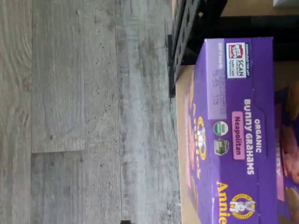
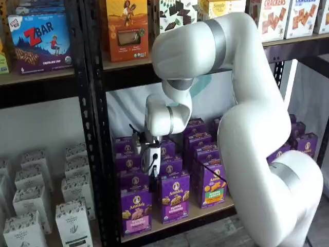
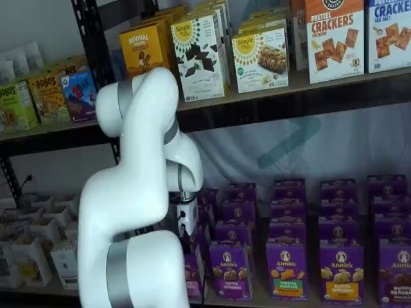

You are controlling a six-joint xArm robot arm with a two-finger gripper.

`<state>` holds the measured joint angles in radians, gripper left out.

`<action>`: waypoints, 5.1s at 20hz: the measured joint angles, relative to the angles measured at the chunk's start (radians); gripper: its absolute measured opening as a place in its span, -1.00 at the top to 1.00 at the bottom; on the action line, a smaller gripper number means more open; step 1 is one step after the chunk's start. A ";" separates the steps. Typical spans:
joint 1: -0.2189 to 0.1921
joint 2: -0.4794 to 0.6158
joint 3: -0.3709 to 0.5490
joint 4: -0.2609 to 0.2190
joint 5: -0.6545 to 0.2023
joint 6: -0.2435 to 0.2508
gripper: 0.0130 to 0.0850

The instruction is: Pick up the purple box with a pink patch in the middle, on the bottom shelf, the first box from the left

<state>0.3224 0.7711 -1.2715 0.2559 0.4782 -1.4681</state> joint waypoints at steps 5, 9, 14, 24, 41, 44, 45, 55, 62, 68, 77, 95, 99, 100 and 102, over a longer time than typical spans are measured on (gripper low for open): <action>-0.002 0.041 -0.046 -0.008 0.009 0.005 -1.00; -0.004 0.086 -0.095 -0.028 0.019 0.022 -1.00; 0.004 0.142 -0.162 -0.062 0.041 0.061 -1.00; 0.032 0.237 -0.242 -0.098 0.027 0.120 -1.00; 0.039 0.290 -0.274 -0.105 -0.005 0.130 -1.00; 0.041 0.292 -0.271 -0.108 -0.014 0.135 -1.00; 0.042 0.292 -0.270 -0.109 -0.015 0.136 -1.00; 0.043 0.292 -0.265 -0.116 -0.024 0.143 -0.44; 0.042 0.295 -0.268 -0.123 -0.021 0.149 -0.33; 0.043 0.297 -0.275 -0.118 -0.013 0.146 0.00; 0.045 0.297 -0.279 -0.127 -0.005 0.156 0.11; 0.047 0.283 -0.264 -0.131 0.001 0.162 0.56; 0.051 0.266 -0.238 -0.139 -0.009 0.172 0.56; 0.052 0.259 -0.228 -0.141 -0.013 0.175 0.56; 0.054 0.241 -0.201 -0.141 -0.023 0.177 0.56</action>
<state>0.3767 1.0117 -1.4726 0.1147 0.4550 -1.2915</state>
